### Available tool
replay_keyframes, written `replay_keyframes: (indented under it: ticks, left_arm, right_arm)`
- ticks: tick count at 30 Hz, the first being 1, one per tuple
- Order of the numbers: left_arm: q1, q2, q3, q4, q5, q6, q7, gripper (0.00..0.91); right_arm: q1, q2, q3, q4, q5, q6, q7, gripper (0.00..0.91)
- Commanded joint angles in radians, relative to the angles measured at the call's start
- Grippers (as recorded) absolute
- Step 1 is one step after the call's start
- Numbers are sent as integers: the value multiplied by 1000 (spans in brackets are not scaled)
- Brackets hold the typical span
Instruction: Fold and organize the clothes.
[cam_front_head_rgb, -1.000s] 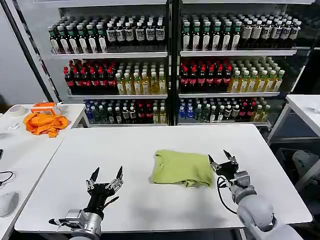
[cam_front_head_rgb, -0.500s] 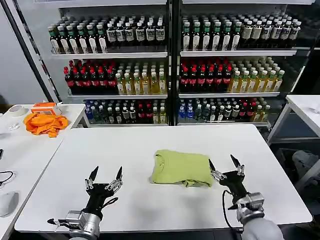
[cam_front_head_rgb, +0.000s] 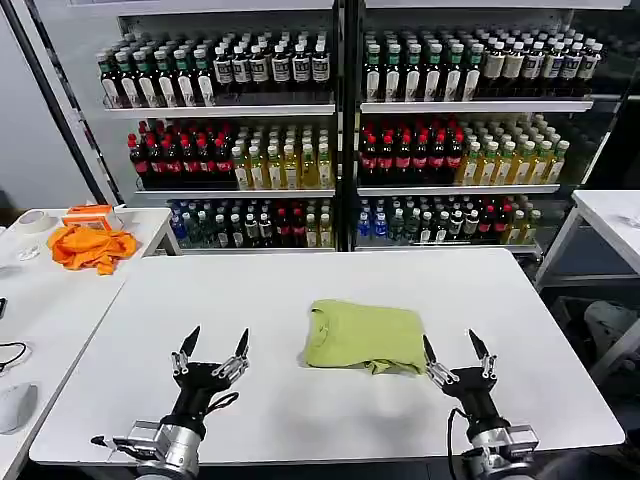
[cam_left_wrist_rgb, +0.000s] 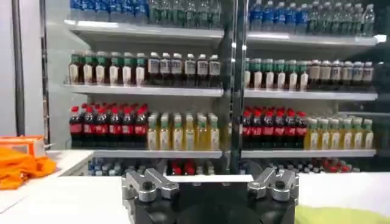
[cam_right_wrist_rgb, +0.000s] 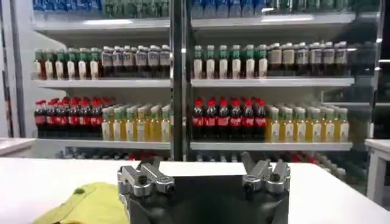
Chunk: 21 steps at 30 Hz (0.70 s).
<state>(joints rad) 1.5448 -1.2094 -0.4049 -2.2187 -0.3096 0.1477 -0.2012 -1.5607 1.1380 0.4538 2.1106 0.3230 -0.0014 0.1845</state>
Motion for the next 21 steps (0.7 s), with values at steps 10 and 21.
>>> replay_keyframes:
  ticks: [10,21]
  left_arm:
    - [14,24,4,-45,-27,23,17,907]
    - [13,19,14,-48,-27,38,17,907]
  right_arm:
    - [-90,81,25,47,-71,88,-45,907]
    - [-87,91,11,45,-39,139,-50,907]
